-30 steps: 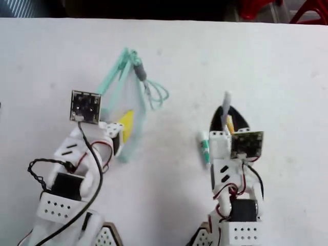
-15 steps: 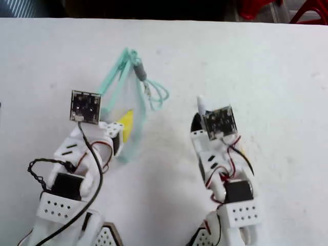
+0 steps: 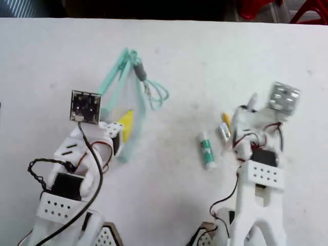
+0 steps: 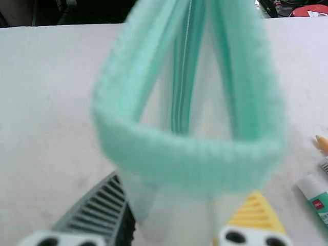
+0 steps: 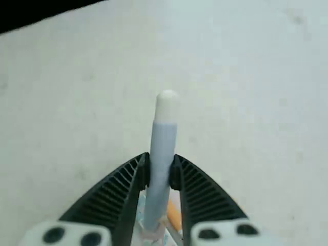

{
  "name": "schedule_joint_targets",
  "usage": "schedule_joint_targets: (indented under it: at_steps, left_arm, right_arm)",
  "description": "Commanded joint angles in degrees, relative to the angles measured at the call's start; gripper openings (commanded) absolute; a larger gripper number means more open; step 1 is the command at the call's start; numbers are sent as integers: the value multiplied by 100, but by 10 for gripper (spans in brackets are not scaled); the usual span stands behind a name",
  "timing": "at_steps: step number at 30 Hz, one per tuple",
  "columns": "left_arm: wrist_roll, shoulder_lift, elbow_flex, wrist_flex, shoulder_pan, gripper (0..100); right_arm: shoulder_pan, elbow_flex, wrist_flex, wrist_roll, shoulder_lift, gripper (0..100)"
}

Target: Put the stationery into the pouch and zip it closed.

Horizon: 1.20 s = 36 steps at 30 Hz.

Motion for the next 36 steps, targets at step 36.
schedule_joint_targets:
  at_steps: [36]
  left_arm:
    - [-70, 4, -167, 53, 92, 214]
  right_arm:
    - [-3714, -3042, 1991, 3147, -3873, 17]
